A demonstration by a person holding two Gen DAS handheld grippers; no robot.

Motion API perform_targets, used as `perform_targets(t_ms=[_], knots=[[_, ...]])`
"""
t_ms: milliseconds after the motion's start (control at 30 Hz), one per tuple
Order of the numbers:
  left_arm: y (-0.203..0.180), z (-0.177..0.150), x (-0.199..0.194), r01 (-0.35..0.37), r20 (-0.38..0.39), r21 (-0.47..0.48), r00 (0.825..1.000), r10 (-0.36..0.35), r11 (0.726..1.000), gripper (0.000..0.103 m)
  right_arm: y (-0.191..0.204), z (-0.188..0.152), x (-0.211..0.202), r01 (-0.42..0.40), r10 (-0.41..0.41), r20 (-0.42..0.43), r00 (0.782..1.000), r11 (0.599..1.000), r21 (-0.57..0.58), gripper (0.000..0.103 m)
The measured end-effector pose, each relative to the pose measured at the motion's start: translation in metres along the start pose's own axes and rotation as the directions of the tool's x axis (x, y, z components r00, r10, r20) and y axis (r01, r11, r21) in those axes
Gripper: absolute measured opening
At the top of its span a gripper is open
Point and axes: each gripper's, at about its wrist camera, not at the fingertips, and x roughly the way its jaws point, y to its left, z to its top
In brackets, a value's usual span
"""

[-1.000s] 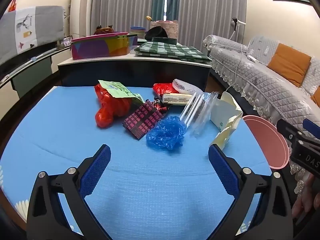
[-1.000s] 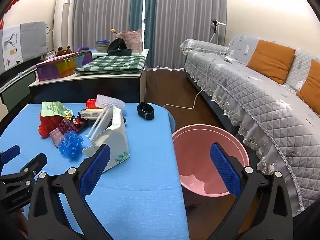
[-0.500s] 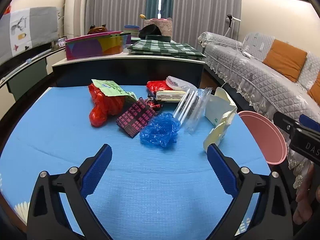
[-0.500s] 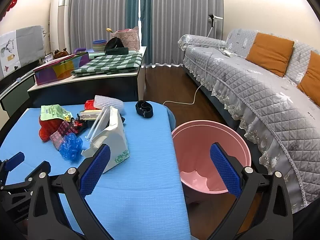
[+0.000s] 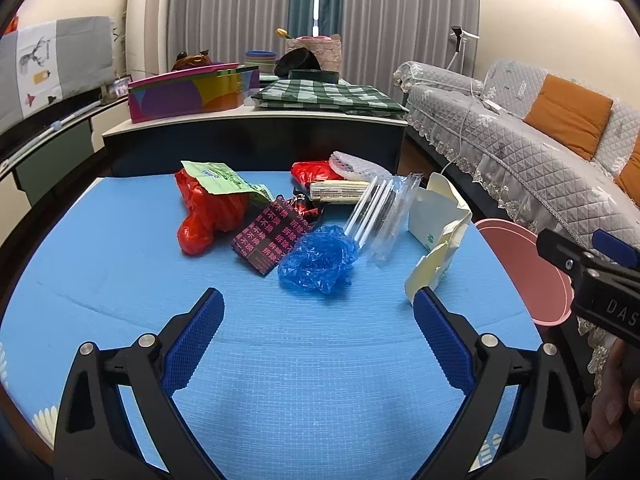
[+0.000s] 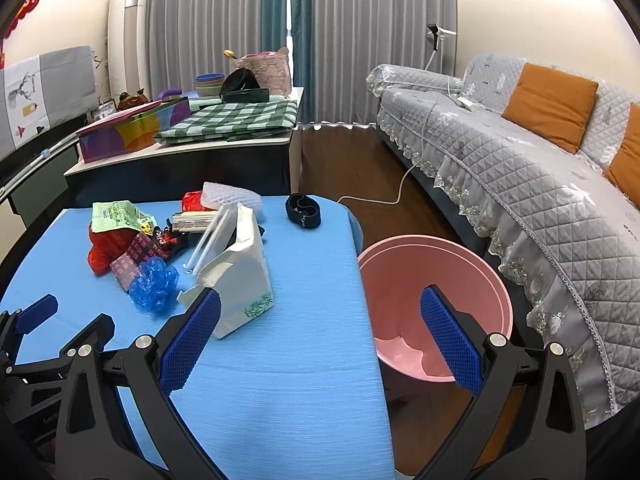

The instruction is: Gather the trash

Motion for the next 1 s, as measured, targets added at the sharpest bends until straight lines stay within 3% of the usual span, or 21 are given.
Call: perform_targets(t_ms=[1000], knots=[[0.0006,0.0001,-0.0005,0.006,-0.005,-0.015,1.0,-0.007,1.0,0.092,0.0032,-0.0009,-0.0009,-0.005,0.005,-0.002,1.0,1.0,-0.006,0.095]])
